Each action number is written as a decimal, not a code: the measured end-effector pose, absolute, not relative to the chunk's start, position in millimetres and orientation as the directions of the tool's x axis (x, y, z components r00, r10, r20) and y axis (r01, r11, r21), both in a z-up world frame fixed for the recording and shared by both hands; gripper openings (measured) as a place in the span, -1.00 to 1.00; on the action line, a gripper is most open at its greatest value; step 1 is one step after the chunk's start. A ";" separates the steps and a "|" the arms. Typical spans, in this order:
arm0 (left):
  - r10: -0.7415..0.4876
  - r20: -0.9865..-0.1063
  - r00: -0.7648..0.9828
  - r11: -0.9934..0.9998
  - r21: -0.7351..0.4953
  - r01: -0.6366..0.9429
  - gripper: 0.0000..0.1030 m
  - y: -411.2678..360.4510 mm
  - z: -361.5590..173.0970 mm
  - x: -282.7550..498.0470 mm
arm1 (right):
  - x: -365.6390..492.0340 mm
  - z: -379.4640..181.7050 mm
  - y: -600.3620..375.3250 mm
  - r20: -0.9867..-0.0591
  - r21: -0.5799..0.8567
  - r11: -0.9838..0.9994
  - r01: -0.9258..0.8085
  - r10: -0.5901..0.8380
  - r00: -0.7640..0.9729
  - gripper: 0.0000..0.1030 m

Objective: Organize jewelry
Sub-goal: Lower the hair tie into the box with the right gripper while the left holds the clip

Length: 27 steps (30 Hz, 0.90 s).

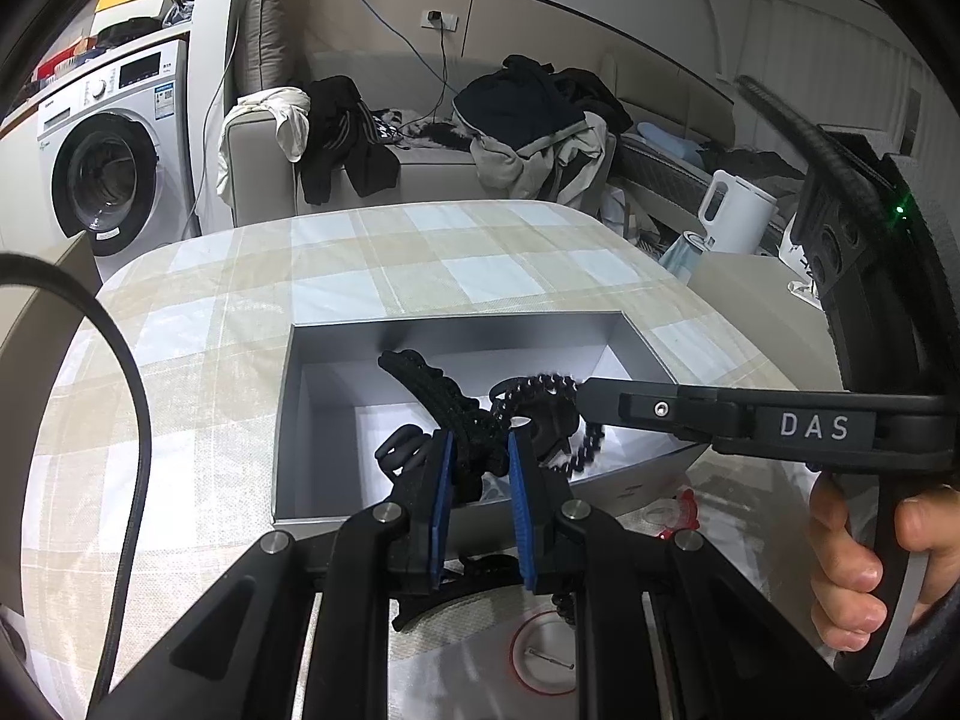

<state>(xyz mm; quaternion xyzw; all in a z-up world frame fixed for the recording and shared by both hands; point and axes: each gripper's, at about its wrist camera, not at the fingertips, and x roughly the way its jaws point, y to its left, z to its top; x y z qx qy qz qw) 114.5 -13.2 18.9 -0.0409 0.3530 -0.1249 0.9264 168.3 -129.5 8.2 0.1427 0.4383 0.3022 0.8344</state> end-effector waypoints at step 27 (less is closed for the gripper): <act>-0.268 -0.654 0.707 0.963 -0.168 0.209 -0.75 -16.6 17.0 115.8 | 169.3 7.7 -141.3 -0.647 0.502 0.774 -0.386 0.632 0.426 -0.79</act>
